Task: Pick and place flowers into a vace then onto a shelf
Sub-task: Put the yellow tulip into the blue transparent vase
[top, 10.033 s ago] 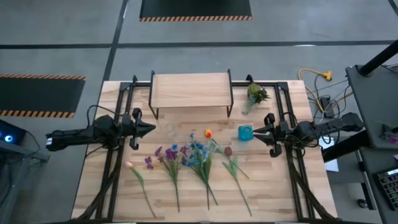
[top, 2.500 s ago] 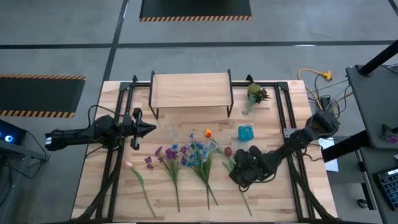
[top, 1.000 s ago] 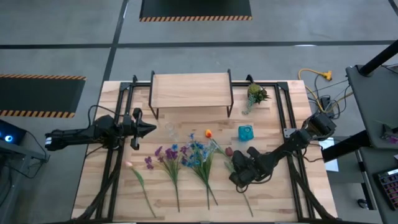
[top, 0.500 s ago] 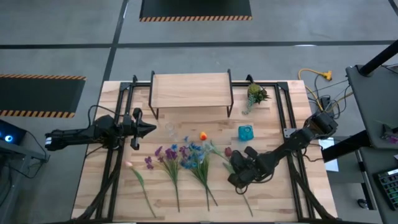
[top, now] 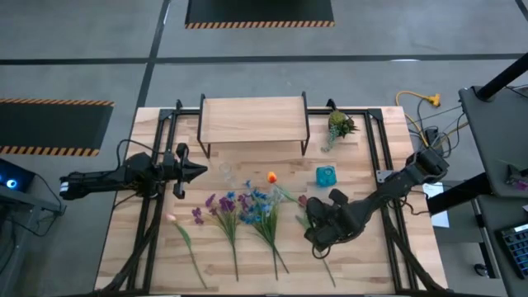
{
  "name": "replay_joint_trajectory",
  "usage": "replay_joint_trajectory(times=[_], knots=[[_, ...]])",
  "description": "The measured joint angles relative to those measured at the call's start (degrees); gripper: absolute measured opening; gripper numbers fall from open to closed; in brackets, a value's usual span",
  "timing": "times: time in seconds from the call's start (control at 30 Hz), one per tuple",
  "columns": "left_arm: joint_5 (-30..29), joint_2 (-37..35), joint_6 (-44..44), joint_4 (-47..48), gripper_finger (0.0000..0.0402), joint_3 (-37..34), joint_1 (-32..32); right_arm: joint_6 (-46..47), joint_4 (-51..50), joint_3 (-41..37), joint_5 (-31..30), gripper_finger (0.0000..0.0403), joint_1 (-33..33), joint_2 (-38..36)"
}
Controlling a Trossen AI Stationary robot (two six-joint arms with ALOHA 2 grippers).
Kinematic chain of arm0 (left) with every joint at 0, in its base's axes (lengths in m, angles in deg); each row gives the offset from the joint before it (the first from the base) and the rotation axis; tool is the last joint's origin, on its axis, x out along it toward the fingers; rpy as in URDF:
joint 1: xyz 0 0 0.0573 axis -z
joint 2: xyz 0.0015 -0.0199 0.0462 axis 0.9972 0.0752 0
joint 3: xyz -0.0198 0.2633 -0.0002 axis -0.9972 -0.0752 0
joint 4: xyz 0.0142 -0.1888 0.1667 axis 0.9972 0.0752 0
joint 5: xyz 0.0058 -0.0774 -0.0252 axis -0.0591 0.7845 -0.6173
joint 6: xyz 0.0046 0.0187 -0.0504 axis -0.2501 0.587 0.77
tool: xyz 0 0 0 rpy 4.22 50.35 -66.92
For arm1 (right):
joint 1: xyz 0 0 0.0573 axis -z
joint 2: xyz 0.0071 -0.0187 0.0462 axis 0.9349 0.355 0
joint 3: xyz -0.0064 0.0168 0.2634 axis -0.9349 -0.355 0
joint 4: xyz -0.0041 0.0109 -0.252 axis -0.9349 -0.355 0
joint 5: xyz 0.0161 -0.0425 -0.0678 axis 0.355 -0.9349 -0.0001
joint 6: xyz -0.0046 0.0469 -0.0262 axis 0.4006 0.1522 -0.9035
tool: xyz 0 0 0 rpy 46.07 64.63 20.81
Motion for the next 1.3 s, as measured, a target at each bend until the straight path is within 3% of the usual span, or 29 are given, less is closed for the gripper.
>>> replay_joint_trajectory(times=[0.3,0.43,0.57,0.7,1.07,1.3], knots=[[0.0,0.0,0.0,0.0,0.0,0.0,0.0,4.7,-10.4,6.0,-14.9,0.0013,-4.3,-0.8],[0.0,0.0,0.0,0.0,0.0,0.0,0.0,6.1,-9.0,3.4,-23.4,0.0013,-6.4,-2.6],[0.0,0.0,0.0,0.0,0.0,0.0,0.0,6.2,-3.4,-1.8,-25.7,0.0013,-6.4,-4.6],[0.0,0.0,0.0,-0.1,0.0,0.0,0.0,-3.1,13.5,-9.2,-24.2,0.0013,-5.7,-7.4],[0.0,0.0,0.0,-0.4,0.0,0.0,0.0,-47.1,72.9,-34.2,-22.3,0.0013,-3.0,-20.7],[0.0,0.0,0.0,-0.4,0.0,0.0,0.0,-60.5,99.5,-49.3,-22.5,0.0013,5.0,-28.7]])
